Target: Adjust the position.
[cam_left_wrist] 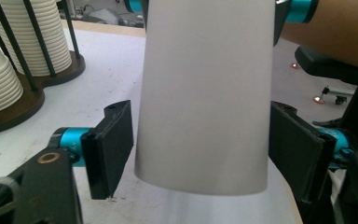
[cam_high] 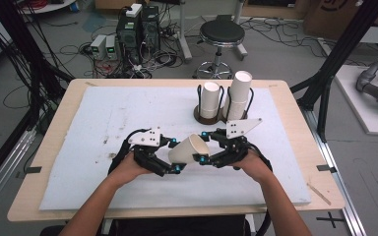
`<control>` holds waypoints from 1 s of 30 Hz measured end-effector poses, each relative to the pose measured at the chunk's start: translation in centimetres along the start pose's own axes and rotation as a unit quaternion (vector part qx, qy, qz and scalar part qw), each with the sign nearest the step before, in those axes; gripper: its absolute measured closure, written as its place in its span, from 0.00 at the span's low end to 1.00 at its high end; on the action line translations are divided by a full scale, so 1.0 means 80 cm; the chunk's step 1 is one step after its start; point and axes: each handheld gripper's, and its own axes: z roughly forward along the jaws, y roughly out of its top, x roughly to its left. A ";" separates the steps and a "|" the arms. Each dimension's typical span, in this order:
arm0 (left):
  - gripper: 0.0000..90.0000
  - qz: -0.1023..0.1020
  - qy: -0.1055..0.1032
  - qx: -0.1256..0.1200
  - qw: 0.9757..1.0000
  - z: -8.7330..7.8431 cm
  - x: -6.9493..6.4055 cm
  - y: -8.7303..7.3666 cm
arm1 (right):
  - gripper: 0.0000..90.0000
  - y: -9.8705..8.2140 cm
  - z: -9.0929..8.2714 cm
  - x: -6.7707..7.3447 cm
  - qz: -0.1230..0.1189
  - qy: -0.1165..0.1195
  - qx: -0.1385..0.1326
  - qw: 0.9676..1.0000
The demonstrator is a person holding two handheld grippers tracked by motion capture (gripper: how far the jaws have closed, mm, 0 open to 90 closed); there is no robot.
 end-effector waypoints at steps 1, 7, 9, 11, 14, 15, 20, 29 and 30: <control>0.38 0.005 -0.007 0.001 1.000 0.000 0.000 0.000 | 0.40 0.000 0.001 0.000 0.000 -0.001 0.001 1.000; 0.40 0.004 -0.019 -0.015 1.000 -0.002 0.000 0.000 | 0.34 0.004 0.003 0.004 0.013 0.000 -0.013 1.000; 0.39 0.003 -0.018 -0.027 0.999 -0.003 0.000 0.001 | 0.27 0.005 0.004 0.004 0.023 0.001 -0.026 0.999; 0.39 0.006 -0.020 -0.030 0.999 -0.005 0.000 0.002 | 0.23 0.006 0.005 0.004 0.031 0.004 -0.042 0.999; 0.40 0.002 -0.018 -0.033 0.999 -0.004 0.000 0.001 | 0.31 0.005 0.004 0.004 0.026 0.002 -0.042 0.999; 0.40 0.001 -0.018 -0.031 0.999 -0.004 0.001 0.000 | 0.33 0.006 0.003 0.004 0.020 0.001 -0.040 0.999; 0.32 -0.004 0.006 -0.003 1.000 0.002 0.000 -0.002 | 0.38 0.006 0.005 0.004 0.000 -0.014 -0.013 1.000; 0.39 0.006 -0.008 -0.003 1.000 0.004 -0.001 -0.003 | 0.40 0.008 0.009 0.006 -0.012 -0.015 0.011 1.000; 0.39 0.007 -0.011 -0.001 1.000 0.004 0.000 -0.003 | 0.41 0.008 0.009 0.007 -0.012 -0.011 0.012 1.000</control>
